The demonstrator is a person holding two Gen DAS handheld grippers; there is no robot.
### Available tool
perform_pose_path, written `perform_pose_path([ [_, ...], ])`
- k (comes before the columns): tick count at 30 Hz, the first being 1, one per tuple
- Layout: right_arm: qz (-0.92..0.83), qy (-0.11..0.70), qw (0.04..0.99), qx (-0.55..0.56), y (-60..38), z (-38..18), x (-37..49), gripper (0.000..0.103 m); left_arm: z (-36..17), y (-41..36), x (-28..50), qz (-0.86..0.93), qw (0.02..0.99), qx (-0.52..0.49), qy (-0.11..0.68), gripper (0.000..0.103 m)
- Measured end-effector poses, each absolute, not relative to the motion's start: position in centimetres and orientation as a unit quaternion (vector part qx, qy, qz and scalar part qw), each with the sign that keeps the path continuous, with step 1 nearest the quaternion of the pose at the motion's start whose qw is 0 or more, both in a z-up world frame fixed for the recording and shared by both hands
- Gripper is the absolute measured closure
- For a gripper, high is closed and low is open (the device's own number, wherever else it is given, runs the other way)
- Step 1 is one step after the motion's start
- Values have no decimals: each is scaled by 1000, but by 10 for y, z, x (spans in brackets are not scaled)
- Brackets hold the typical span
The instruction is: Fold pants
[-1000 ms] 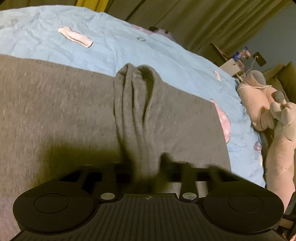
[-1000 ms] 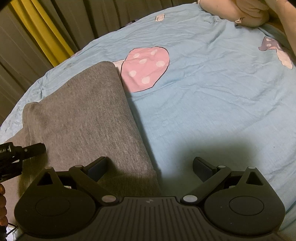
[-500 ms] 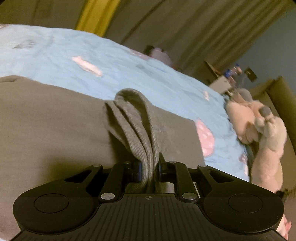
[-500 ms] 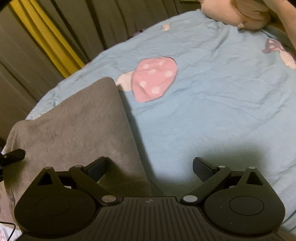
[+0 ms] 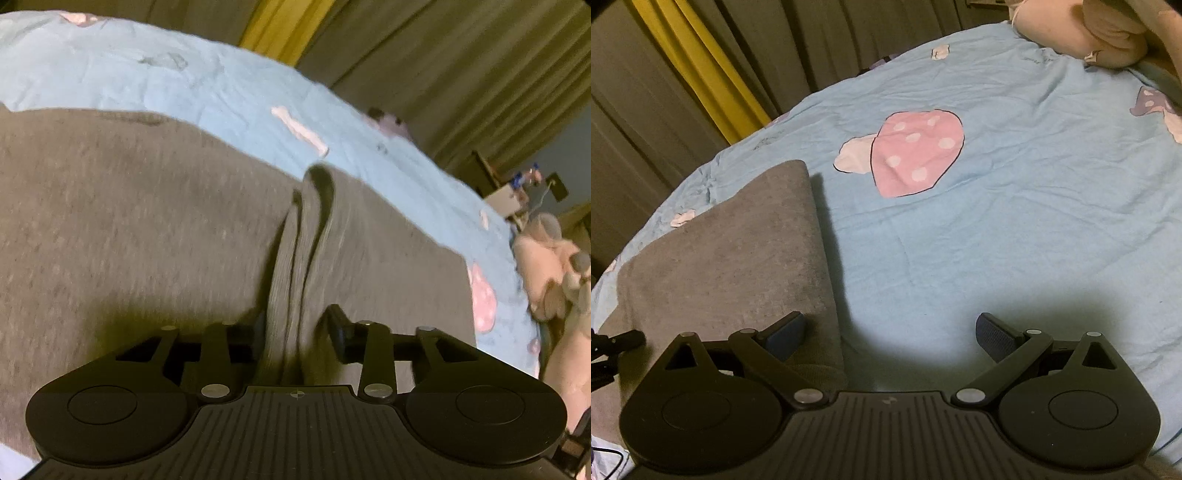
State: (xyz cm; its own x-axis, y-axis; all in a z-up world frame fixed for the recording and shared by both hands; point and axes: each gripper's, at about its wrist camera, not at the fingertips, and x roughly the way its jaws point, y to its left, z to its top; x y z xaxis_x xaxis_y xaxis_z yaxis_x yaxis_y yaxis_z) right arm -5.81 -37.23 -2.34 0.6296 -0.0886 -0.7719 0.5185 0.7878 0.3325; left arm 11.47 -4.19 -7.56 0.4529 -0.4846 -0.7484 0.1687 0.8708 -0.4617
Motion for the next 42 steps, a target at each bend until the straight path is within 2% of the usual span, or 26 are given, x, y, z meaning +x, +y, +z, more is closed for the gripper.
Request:
perform_pose_path([
  [3, -151, 385, 866, 281, -371, -23, -58, 4, -70, -40, 125, -197, 838, -187, 473, 43],
  [8, -140, 411, 868, 241, -350, -28, -46, 4, -76, -57, 156, -196, 829, -195, 486, 37],
  [9, -137, 413, 869, 235, -347, -29, -44, 4, -79, -62, 163, -193, 827, -191, 493, 39],
  [11, -137, 417, 870, 225, -344, -30, -42, 4, -81, -71, 168, -193, 829, -184, 491, 54],
  [12, -138, 418, 869, 224, -344, -31, -41, 4, -78, -74, 169, -198, 835, -178, 482, 73],
  [13, -138, 417, 869, 226, -344, -31, -41, 4, -74, -75, 168, -207, 840, -174, 470, 80],
  [15, -135, 412, 870, 235, -347, -31, -42, 4, -65, -74, 162, -219, 858, -164, 434, 84],
  [19, -127, 372, 886, 245, -346, -24, -49, 4, -54, -72, 152, -223, 886, -116, 390, 84],
  [20, -125, 359, 893, 239, -344, -21, -51, 4, -56, -73, 152, -213, 891, -100, 389, 83],
  [21, -120, 351, 900, 229, -341, -19, -52, 4, -61, -74, 153, -196, 894, -83, 395, 76],
  [22, -114, 350, 904, 219, -339, -18, -52, 4, -66, -77, 155, -178, 894, -65, 406, 63],
  [25, -117, 392, 898, 161, -324, -21, -38, 9, -73, -77, 148, -149, 900, -30, 408, 43],
  [28, -105, 408, 895, 146, -316, -24, -32, 10, -62, -69, 137, -157, 894, -48, 416, 36],
  [34, -114, 364, 904, 194, -332, -12, -50, 7, -47, -38, 90, -189, 879, -63, 433, 28],
  [35, -117, 376, 899, 191, -331, -13, -49, 4, -48, -35, 81, -193, 874, -58, 442, 28],
  [38, -133, 459, 867, 141, -318, -29, -31, 4, -59, -38, 60, -206, 854, -43, 475, 20],
  [42, -143, 447, 874, 124, -311, -27, -29, 4, -84, -43, 50, -176, 847, -5, 502, 21],
])
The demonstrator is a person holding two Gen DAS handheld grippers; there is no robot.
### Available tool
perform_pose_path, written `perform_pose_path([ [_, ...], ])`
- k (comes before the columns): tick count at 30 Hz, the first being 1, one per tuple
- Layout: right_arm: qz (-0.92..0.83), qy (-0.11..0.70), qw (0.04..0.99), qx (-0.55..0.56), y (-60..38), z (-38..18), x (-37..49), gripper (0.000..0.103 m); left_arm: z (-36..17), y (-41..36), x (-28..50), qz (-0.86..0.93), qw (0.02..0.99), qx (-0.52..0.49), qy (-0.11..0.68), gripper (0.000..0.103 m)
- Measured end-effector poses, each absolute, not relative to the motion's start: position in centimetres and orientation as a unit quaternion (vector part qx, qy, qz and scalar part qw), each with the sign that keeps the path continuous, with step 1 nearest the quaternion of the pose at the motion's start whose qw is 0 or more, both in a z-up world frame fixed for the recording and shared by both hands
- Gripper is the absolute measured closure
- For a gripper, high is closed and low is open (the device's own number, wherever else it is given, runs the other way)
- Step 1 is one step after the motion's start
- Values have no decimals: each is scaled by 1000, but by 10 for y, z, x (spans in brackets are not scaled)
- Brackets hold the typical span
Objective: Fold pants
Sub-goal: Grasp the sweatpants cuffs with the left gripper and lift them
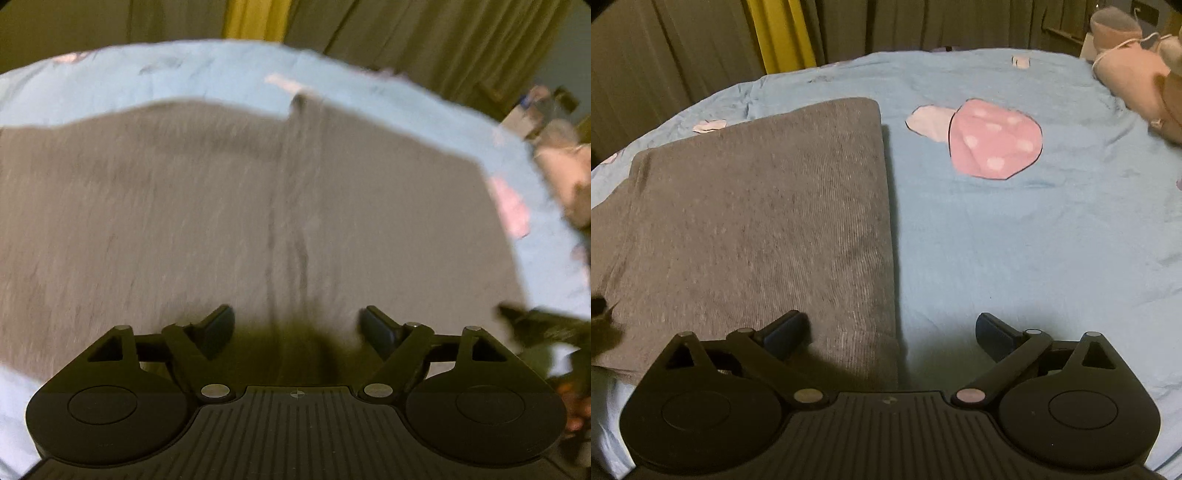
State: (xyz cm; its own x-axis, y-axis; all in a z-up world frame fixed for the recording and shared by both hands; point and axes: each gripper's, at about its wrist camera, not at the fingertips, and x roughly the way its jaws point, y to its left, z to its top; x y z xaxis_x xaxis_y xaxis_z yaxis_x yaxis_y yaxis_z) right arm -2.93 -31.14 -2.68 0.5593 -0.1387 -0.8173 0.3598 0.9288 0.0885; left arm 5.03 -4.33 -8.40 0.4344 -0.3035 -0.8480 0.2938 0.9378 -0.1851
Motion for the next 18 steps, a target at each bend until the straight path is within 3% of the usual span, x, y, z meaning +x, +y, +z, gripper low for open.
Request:
perform_pose_path([
  [4, -156, 381, 906, 98, -303, -9, -46, 4, -77, -32, 47, -158, 858, -32, 487, 28],
  [7, -141, 349, 924, 70, -292, -3, -51, 4, -69, -7, 44, -124, 872, -87, 465, 28],
  [12, -121, 427, 896, 6, -271, -25, -27, 4, -51, 60, 42, -54, 887, -213, 407, 20],
  [18, -118, 427, 894, 65, -284, -25, -30, 4, -43, 157, 37, 25, 889, -291, 352, 17],
])
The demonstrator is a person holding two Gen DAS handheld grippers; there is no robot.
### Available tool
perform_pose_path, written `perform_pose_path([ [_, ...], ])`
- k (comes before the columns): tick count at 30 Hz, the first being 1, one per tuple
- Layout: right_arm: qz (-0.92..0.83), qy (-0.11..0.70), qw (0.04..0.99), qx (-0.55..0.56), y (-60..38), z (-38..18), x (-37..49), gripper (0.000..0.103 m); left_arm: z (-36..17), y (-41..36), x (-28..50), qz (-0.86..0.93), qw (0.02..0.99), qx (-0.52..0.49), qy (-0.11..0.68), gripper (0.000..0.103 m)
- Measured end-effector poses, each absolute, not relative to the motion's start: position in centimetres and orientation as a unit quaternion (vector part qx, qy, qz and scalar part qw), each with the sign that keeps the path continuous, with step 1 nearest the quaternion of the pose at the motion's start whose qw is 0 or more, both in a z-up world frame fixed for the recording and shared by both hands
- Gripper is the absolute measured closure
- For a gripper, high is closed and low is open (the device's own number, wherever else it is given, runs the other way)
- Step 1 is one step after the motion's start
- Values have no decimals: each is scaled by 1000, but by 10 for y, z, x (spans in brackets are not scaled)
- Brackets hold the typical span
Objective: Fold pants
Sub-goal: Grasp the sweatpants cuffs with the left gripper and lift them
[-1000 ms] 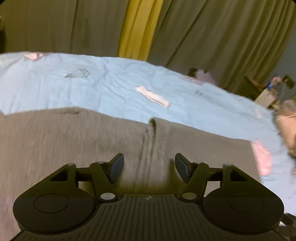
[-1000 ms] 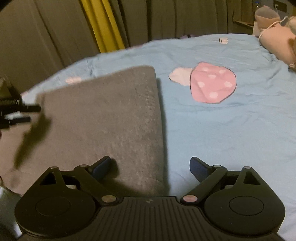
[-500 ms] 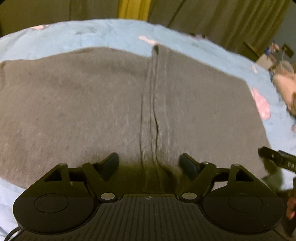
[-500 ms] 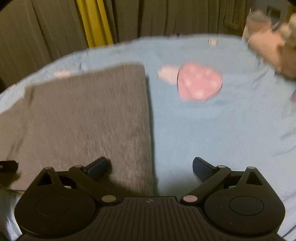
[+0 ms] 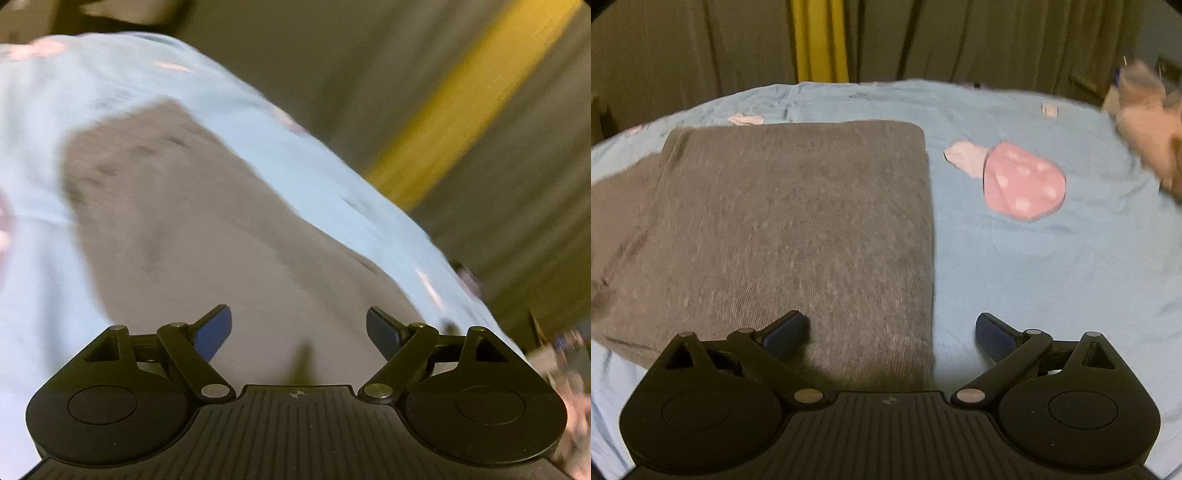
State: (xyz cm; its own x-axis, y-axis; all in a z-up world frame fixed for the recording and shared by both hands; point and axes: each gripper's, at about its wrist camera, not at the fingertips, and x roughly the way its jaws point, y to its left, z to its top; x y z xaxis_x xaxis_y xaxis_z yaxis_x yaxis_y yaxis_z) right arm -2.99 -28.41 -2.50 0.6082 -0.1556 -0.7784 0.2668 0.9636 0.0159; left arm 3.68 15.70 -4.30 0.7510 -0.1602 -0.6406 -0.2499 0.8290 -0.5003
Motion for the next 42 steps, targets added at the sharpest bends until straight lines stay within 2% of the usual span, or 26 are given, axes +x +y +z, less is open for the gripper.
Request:
perform_pose_path([
  [6, -116, 438, 882, 130, -299, -33, -29, 4, -69, 230, 28, 94, 859, -363, 347, 18],
  [15, -123, 432, 884, 132, -299, -38, -25, 4, -93, 271, 43, 86, 839, -428, 326, 19],
  [21, -127, 428, 885, 130, -299, -38, -24, 4, -108, 290, 52, 84, 824, -486, 279, 20],
  [24, -127, 426, 886, 130, -299, -39, -23, 4, -109, 294, 60, 91, 824, -483, 282, 31],
  [25, -128, 426, 886, 130, -298, -39, -23, 4, -106, 292, 62, 89, 830, -474, 281, 41],
  [26, -128, 425, 886, 130, -298, -39, -23, 4, -104, 291, 62, 83, 836, -465, 278, 47],
  [27, -128, 425, 887, 130, -298, -39, -23, 4, -103, 290, 61, 73, 843, -458, 271, 61],
  [28, -129, 424, 887, 130, -298, -39, -23, 4, -102, 290, 59, 63, 848, -455, 263, 64],
  [30, -129, 423, 887, 129, -298, -39, -23, 4, -102, 292, 57, 52, 851, -457, 254, 63],
  [32, -129, 422, 888, 129, -298, -38, -23, 4, -106, 292, 59, 63, 848, -456, 265, 51],
  [35, -129, 421, 888, 130, -298, -39, -23, 4, -109, 290, 66, 77, 842, -457, 276, 45],
  [36, -129, 421, 888, 130, -298, -38, -23, 4, -107, 289, 69, 79, 842, -456, 276, 46],
  [37, -129, 421, 888, 129, -298, -38, -23, 4, -103, 286, 70, 81, 845, -452, 274, 60],
  [38, -130, 421, 888, 129, -298, -38, -23, 4, -99, 285, 71, 73, 850, -447, 269, 67],
  [40, -131, 421, 888, 130, -298, -36, -23, 4, -84, 280, 68, 57, 863, -433, 253, 74],
  [42, -130, 422, 887, 134, -300, -35, -24, 4, -67, 271, 67, 43, 880, -407, 240, 76],
])
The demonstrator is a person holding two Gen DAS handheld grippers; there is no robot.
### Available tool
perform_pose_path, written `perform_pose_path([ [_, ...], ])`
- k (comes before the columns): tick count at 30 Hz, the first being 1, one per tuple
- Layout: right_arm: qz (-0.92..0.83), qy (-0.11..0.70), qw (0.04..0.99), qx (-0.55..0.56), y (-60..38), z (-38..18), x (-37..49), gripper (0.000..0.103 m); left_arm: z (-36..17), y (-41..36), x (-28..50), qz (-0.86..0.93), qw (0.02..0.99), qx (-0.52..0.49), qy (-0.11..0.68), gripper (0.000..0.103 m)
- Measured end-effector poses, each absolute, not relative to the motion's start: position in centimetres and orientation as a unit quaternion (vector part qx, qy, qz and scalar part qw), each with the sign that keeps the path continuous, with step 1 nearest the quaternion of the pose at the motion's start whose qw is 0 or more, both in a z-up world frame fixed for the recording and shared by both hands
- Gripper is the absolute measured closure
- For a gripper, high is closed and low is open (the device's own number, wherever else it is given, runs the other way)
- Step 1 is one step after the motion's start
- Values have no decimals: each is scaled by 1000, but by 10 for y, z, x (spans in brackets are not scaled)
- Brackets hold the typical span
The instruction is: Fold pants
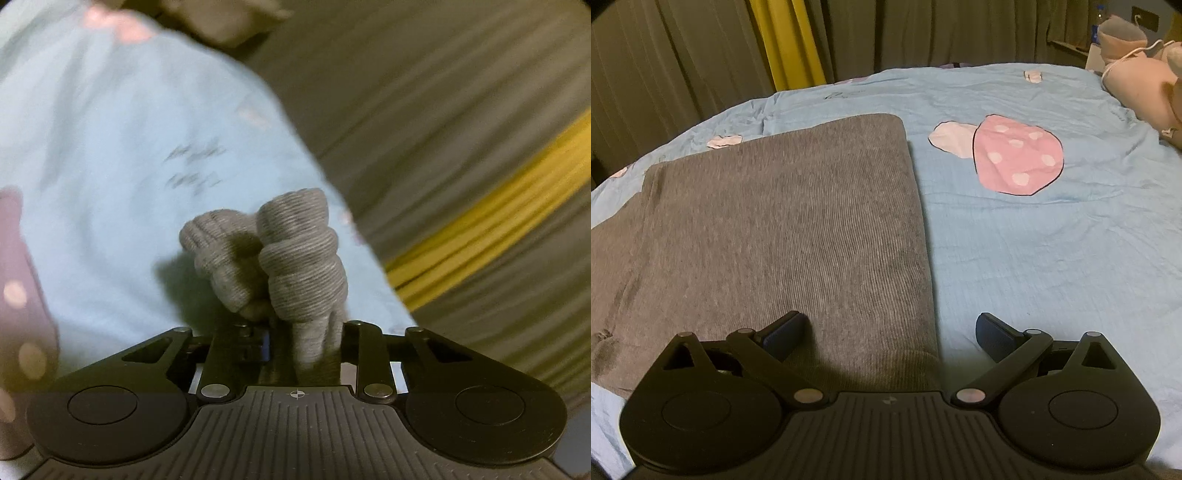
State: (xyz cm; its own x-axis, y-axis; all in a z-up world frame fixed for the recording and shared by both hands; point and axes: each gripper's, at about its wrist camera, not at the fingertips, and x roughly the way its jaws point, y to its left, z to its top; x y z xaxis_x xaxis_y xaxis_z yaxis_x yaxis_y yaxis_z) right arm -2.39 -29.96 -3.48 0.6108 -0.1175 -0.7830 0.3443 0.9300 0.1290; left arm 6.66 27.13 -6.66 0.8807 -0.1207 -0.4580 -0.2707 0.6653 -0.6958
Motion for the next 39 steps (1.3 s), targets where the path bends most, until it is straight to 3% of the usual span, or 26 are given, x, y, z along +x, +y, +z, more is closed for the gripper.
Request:
perform_pose_path([
  [7, -128, 394, 897, 153, -305, -25, -33, 4, 17, 197, 52, -39, 943, -281, 173, 78],
  [14, -131, 362, 904, 186, -316, -16, -44, 4, 70, 54, 29, -197, 957, -168, 130, 77],
  [19, -139, 340, 901, 230, -330, -14, -53, 4, 32, -64, 19, -282, 936, -85, 192, 77],
  [24, -142, 317, 898, 269, -344, -14, -63, 4, -55, -160, 11, -286, 904, 61, 311, 74],
  [27, -143, 316, 893, 286, -351, -16, -65, 4, -84, -182, -2, -277, 885, 143, 344, 63],
  [30, -135, 310, 894, 294, -353, -15, -66, 4, -72, -165, -10, -276, 884, 131, 354, 24],
  [32, -128, 308, 896, 294, -353, -15, -65, 4, -55, -140, -13, -277, 886, 63, 366, 23],
  [35, -120, 308, 897, 294, -351, -12, -67, 4, -34, -88, -18, -224, 909, -16, 352, 8],
  [39, -97, 300, 893, 320, -352, -5, -72, 4, -16, -28, -24, -97, 942, -61, 315, 7],
])
